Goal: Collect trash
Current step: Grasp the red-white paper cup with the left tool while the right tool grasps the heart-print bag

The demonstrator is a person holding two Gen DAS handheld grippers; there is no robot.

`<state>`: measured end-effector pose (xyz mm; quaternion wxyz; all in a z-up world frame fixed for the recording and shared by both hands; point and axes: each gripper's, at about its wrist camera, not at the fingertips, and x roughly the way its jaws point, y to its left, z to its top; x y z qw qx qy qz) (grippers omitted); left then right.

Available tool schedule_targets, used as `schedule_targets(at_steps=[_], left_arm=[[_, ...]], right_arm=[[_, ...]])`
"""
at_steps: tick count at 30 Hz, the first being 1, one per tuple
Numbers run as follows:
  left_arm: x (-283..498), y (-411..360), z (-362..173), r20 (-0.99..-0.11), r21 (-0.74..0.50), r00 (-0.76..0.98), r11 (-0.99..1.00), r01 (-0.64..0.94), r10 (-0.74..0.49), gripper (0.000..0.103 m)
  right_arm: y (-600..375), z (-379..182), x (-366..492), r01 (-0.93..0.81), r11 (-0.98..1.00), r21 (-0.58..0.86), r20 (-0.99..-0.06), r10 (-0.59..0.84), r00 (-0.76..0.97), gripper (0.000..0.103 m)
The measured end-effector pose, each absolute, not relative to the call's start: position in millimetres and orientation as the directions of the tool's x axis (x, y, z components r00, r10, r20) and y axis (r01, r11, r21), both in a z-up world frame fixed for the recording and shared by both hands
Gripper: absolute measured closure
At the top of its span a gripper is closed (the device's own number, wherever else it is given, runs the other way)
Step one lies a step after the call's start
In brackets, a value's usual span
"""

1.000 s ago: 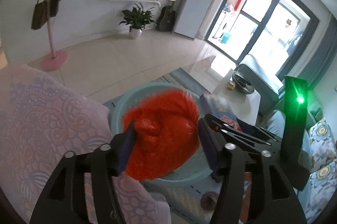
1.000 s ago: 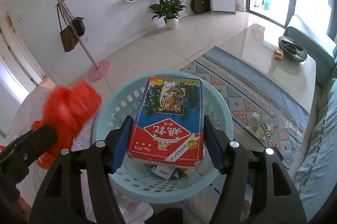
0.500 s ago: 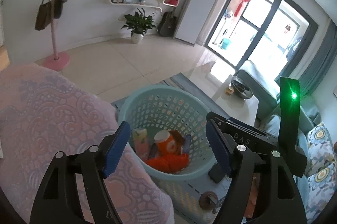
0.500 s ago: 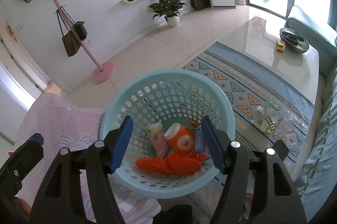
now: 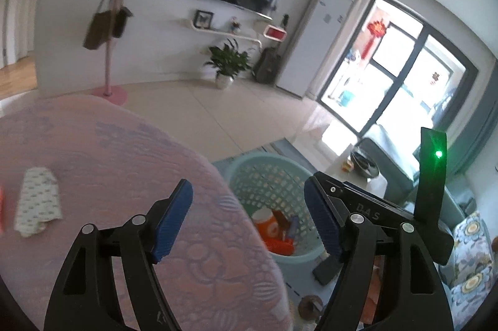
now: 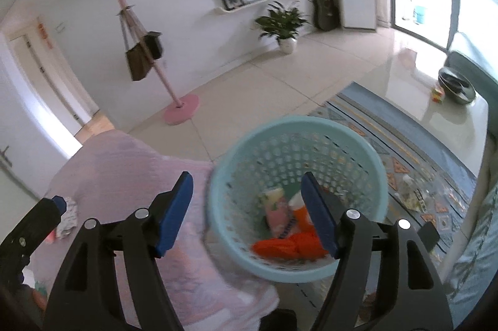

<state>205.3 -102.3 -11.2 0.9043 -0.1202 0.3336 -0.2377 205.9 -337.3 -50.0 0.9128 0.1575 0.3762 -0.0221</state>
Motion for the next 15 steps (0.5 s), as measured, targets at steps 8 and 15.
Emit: schedule_targets(at_steps=[8, 15], left_arm=[[186, -28, 8, -0.522, -0.352, 0.755, 0.907, 0.232, -0.396, 0.028], [172, 68, 14, -0.541, -0.334, 0.815, 0.942, 0.020, -0.209, 0.021]], right_arm=[[-265, -26, 210, 0.006, 0.967, 0.255, -0.664, 0.171, 0.728, 0.027], [-170, -8, 215, -0.200, 0.953, 0.227, -0.653, 0.302, 0.695, 0.026]])
